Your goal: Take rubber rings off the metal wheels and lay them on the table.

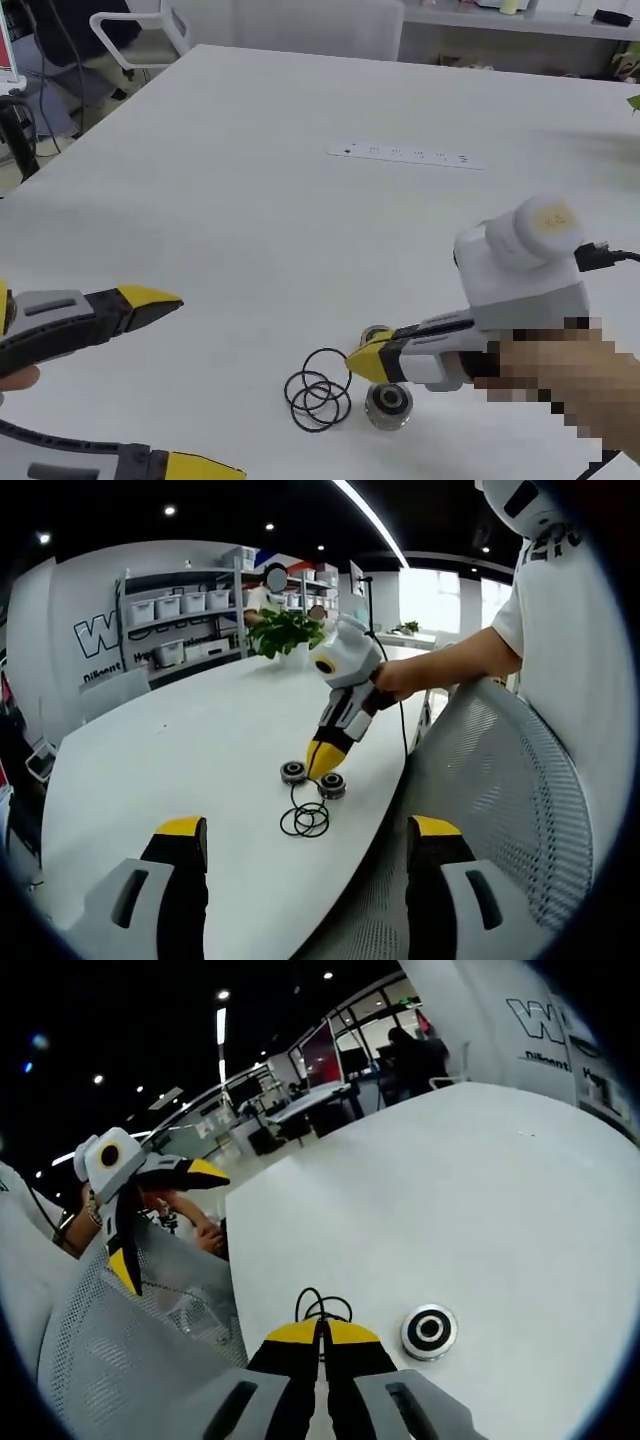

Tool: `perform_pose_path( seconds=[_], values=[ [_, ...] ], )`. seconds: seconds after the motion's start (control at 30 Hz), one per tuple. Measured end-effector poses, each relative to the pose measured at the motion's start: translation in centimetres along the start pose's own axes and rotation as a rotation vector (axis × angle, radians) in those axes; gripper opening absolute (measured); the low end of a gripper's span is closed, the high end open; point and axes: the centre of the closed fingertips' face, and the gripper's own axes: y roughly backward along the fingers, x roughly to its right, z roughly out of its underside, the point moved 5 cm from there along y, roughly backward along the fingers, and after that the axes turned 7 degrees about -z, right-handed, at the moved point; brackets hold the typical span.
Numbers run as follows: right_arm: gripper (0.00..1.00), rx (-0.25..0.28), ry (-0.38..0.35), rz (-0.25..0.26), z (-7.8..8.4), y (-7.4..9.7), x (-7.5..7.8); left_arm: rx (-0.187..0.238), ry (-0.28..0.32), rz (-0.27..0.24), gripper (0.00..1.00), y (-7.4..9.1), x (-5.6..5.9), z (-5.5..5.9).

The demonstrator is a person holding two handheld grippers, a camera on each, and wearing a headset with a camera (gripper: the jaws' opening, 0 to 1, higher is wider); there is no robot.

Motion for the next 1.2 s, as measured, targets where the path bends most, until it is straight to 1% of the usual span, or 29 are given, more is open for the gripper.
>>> perform_pose_path(
  seconds=[0.07, 0.1, 0.27, 0.33, 0.47, 0.57, 0.63, 0.73, 0.83, 1.07, 1.13, 1.2],
  values=[
    [0.0, -0.016, 0.0, -0.012, 0.2, -0.2, -0.2, -0.006, 0.001, -0.001, 0.8, -0.1, 0.0, 0.1],
    [0.0, -0.034, 0.011, -0.018, 0.4, -0.4, -0.3, -0.01, 0.001, -0.002, 0.8, -0.1, 0.0, 0.2],
    [0.0, -0.088, 0.037, -0.039, 1.1, -0.9, -0.8, -0.025, -0.004, -0.001, 0.8, -0.3, 0.0, 0.4],
    [0.0, -0.117, 0.049, -0.04, 1.5, -1.1, -0.8, -0.034, -0.012, -0.004, 0.8, -0.4, -0.1, 0.6],
    [0.0, -0.156, 0.074, -0.041, 2.0, -1.4, -0.9, -0.042, -0.012, -0.005, 0.79, -0.5, -0.1, 0.7],
    [0.0, -0.187, 0.106, -0.028, 2.3, -1.5, -0.8, -0.041, -0.01, -0.006, 0.79, -0.5, -0.1, 0.7],
    [0.0, -0.194, 0.127, -0.016, 2.4, -1.6, -0.7, -0.045, -0.008, -0.007, 0.78, -0.5, -0.1, 0.8],
    [0.0, -0.2, 0.138, -0.008, 2.4, -1.6, -0.6, -0.054, -0.012, -0.004, 0.77, -0.6, -0.1, 0.9],
    [0.0, -0.219, 0.179, 0.02, 2.6, -1.6, -0.3, -0.062, -0.015, -0.002, 0.77, -0.6, 0.0, 1.1],
    [0.0, -0.198, 0.219, 0.055, 2.1, -1.8, 0.0, -0.076, -0.01, -0.01, 0.75, -0.7, -0.2, 1.4],
    [0.0, -0.194, 0.235, 0.075, 1.9, -1.9, 0.2, -0.074, -0.01, -0.01, 0.75, -0.7, -0.2, 1.4],
    [0.0, -0.192, 0.243, 0.083, 1.8, -1.9, 0.2, -0.068, -0.006, -0.012, 0.75, -0.7, -0.2, 1.3]
  ],
)
